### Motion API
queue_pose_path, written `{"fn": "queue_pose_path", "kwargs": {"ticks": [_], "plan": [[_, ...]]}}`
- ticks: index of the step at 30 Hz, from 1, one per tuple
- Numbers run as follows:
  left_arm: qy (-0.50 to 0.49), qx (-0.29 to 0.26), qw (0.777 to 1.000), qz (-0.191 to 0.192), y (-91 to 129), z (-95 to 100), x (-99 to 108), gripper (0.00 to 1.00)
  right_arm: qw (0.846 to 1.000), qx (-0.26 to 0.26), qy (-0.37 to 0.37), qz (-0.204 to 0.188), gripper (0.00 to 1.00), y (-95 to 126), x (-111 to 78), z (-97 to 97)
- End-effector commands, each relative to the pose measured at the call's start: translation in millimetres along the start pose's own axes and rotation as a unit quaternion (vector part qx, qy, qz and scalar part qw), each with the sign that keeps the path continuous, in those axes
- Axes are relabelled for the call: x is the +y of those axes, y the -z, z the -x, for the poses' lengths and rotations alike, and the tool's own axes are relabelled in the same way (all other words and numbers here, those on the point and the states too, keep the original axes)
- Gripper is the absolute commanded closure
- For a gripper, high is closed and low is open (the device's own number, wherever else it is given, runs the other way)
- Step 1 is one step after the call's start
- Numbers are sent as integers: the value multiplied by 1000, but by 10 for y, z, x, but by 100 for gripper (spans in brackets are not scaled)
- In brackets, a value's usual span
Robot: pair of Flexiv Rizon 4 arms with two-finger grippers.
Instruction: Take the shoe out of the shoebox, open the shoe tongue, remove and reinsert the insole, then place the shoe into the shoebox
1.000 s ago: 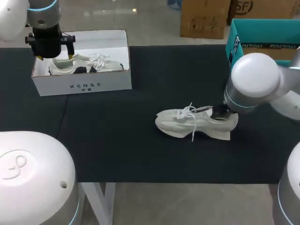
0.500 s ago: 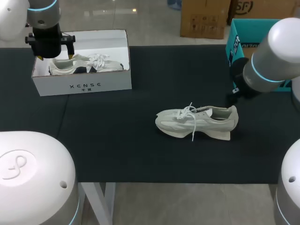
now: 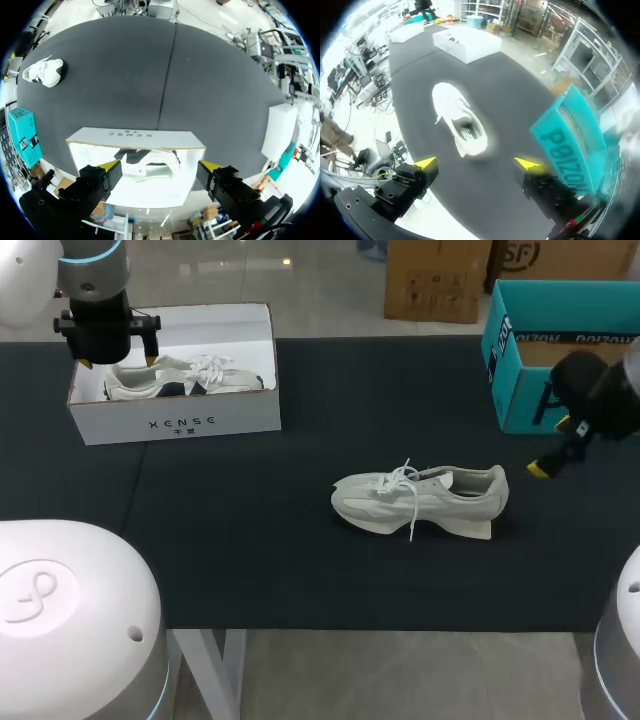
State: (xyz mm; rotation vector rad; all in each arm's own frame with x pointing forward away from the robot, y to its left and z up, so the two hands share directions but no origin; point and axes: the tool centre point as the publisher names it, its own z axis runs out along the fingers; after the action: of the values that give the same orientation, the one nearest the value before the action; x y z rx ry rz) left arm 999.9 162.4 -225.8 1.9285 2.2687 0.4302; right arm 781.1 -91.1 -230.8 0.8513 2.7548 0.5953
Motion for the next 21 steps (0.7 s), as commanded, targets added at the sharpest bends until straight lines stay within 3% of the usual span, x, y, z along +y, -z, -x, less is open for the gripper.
{"fn": "queue_pose_path", "kwargs": {"ticks": [1, 13, 21], "plan": [[0, 1, 1000, 0, 0, 1, 1, 0, 950, 117, 235, 167, 0, 172, -240, -20], [0, 1, 1000, 0, 0, 1, 1, 0, 950, 117, 235, 167, 0, 172, -240, -20], [0, 1, 1000, 0, 0, 1, 1, 0, 942, 129, 274, 147, 0, 234, -390, 30]]}}
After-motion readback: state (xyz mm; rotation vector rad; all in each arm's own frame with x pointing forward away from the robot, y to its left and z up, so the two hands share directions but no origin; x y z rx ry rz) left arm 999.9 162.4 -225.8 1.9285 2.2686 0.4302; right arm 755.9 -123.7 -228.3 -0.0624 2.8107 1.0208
